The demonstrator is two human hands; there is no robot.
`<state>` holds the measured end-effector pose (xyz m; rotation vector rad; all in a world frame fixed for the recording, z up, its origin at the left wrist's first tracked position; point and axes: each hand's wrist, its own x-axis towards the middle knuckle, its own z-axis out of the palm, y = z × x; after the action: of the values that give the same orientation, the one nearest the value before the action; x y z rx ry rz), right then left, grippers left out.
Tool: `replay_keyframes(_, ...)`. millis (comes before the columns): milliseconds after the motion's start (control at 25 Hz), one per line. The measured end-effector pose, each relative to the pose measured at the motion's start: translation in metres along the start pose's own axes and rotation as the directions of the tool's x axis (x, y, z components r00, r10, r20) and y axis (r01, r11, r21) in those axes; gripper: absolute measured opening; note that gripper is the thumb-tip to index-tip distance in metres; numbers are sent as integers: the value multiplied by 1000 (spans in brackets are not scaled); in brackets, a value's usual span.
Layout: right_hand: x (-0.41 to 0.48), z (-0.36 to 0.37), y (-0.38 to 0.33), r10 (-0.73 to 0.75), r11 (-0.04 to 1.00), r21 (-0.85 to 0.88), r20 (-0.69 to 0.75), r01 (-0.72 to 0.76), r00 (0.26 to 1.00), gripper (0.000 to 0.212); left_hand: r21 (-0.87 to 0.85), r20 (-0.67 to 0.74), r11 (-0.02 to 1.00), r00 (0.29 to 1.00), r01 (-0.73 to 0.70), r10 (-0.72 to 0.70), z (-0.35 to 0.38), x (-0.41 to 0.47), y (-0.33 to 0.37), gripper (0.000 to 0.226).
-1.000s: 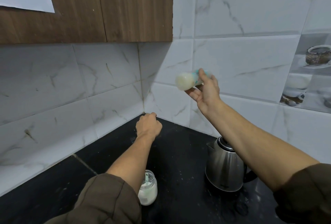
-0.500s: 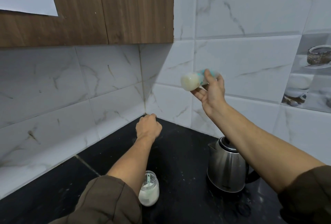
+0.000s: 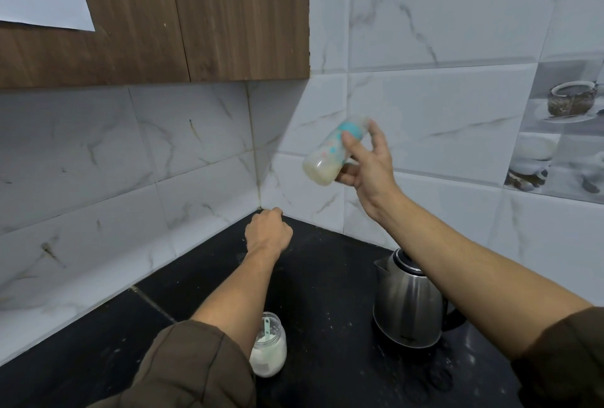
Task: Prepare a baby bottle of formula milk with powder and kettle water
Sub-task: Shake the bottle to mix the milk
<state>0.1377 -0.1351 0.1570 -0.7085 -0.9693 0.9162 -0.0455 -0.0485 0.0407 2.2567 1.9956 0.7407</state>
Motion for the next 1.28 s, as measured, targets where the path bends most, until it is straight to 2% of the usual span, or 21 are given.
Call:
replay_keyframes(80,-14,0,9,26,981,-195,246,23,969,77,0,4,1000,1000,5,-5,0,-1,0,36)
replay_keyframes(120,-17,-1,13,17,974,-220,301,52,954,75,-3,5,1000,1000,5,-5,0,-2,1,35)
replay_keyframes(160,-17,-1,14,-10,980,-188,273,64,962,75,-6,5,1000,1000,0,0,0,-2,2,36)
replay_keyframes(240,-8,1,9,-29,1000,-9,13,29,1000,75,-9,-1,1000,1000,-8,8,-1,-2,3,38)
replay_keyframes(320,1,2,2,-9,986,162,-199,42,980,73,1,-11,1000,1000,5,-5,-4,-2,1,39)
replay_keyframes(360,3,2,1,-9,985,167,-203,44,979,73,7,-14,1000,1000,12,-12,-5,-1,0,40)
replay_keyframes(400,0,1,2,-12,993,111,-146,29,989,75,9,-12,1000,1000,16,-16,-5,0,-2,40)
replay_keyframes(520,-17,1,11,-17,978,-202,189,55,982,79,5,-3,1000,1000,18,-18,-4,-1,-1,40)
replay_keyframes(560,-20,1,13,-27,966,-242,245,88,969,79,6,-2,1000,1000,17,-17,-4,-2,0,39)
replay_keyframes(600,-20,1,12,-56,967,-229,226,109,972,79,4,-3,1000,1000,14,-14,-5,-2,0,39)
replay_keyframes(680,-11,1,5,-95,993,-74,-18,93,995,79,0,-12,1000,1000,8,-8,-5,-2,-1,39)
replay_keyframes(760,0,0,-6,-31,991,122,-259,64,965,73,2,-20,1000,1000,18,-18,-8,-1,-3,40)
replay_keyframes(800,3,0,-8,21,984,174,-275,29,961,67,3,-25,1000,999,26,-26,-8,-1,-4,40)
replay_keyframes(880,-2,1,-7,176,977,140,-90,-162,980,49,8,-28,1000,999,29,-29,-9,1,-4,40)
replay_keyframes(920,-9,1,-3,251,966,52,35,-252,967,44,10,-24,1000,999,24,-24,-9,1,-2,40)
replay_keyframes(1000,-17,1,3,327,945,-89,180,-316,928,48,9,-18,1000,1000,11,-11,-7,0,4,40)
replay_keyframes(1080,-15,2,2,380,925,-10,106,-381,919,51,14,-10,1000,1000,-1,1,-6,-2,7,40)
replay_keyframes(1160,-6,1,-2,441,889,164,-54,-427,896,39,19,-6,1000,1000,-6,6,-4,-3,6,40)
replay_keyframes(1200,-3,1,-3,465,872,217,-89,-438,881,33,20,-6,1000,1000,-5,5,-4,-3,5,40)
replay_keyframes(1280,-4,1,-6,483,868,139,-17,-476,875,34,25,-3,1000,1000,-2,2,-4,-3,5,39)
